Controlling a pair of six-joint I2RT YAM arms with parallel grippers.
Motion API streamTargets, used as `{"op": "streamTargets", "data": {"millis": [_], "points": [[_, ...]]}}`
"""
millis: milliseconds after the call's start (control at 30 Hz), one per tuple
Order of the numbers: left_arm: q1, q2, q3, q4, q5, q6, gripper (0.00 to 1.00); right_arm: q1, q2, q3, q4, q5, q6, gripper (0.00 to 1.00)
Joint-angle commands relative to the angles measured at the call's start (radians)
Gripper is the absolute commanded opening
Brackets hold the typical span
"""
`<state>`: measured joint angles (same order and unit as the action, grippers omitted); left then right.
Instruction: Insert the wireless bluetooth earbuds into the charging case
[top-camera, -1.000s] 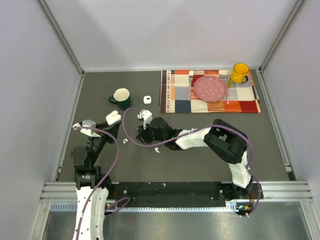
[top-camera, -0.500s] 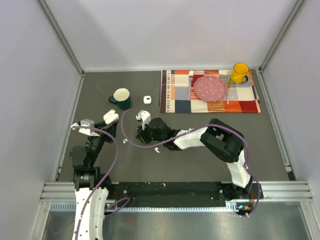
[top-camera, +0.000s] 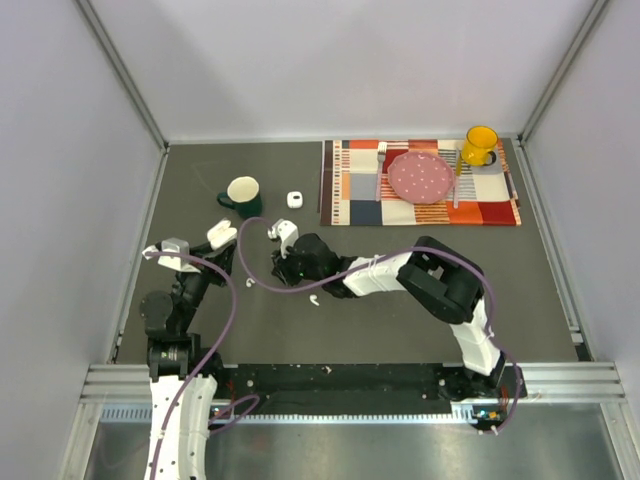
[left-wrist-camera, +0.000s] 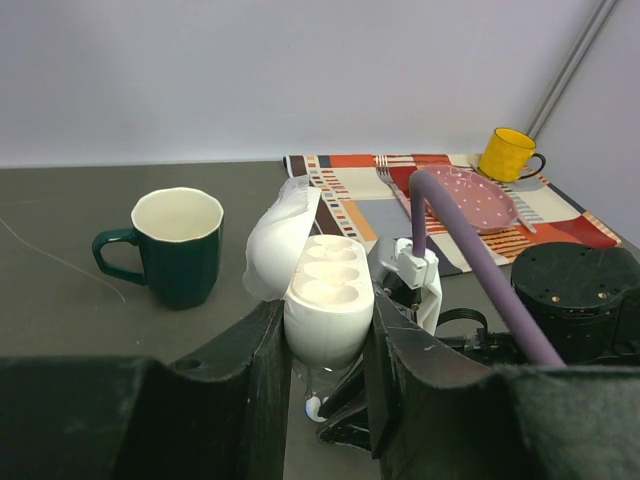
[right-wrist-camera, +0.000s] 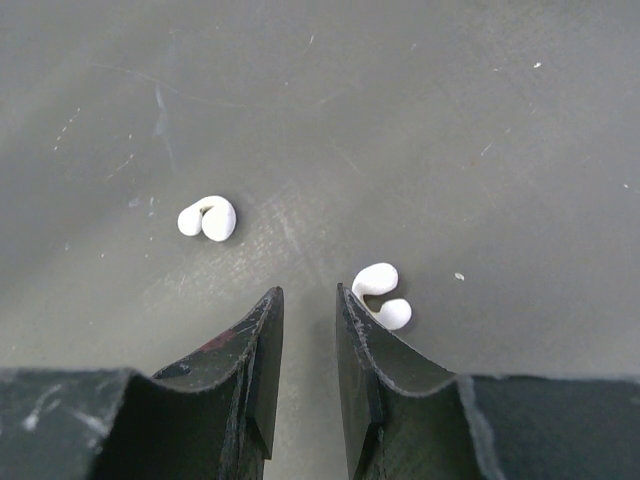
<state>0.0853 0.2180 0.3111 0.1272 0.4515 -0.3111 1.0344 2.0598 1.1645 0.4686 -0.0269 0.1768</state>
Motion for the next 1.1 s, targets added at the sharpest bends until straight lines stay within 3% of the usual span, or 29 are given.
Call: {"op": "streamTargets", "data": {"millis": [0,1067], "points": [[-0.001,-0.006,0.031,0.026,-0.002,0.010,0.00,0.001,0.023,0.061,-0.022,0.013,-0.020,0.27],[-0.015,0.001,0.049,-0.005,-0.011,0.043,0.00,-0.033,0.034,0.094,-0.104,0.031,-0.027,0.26]]}}
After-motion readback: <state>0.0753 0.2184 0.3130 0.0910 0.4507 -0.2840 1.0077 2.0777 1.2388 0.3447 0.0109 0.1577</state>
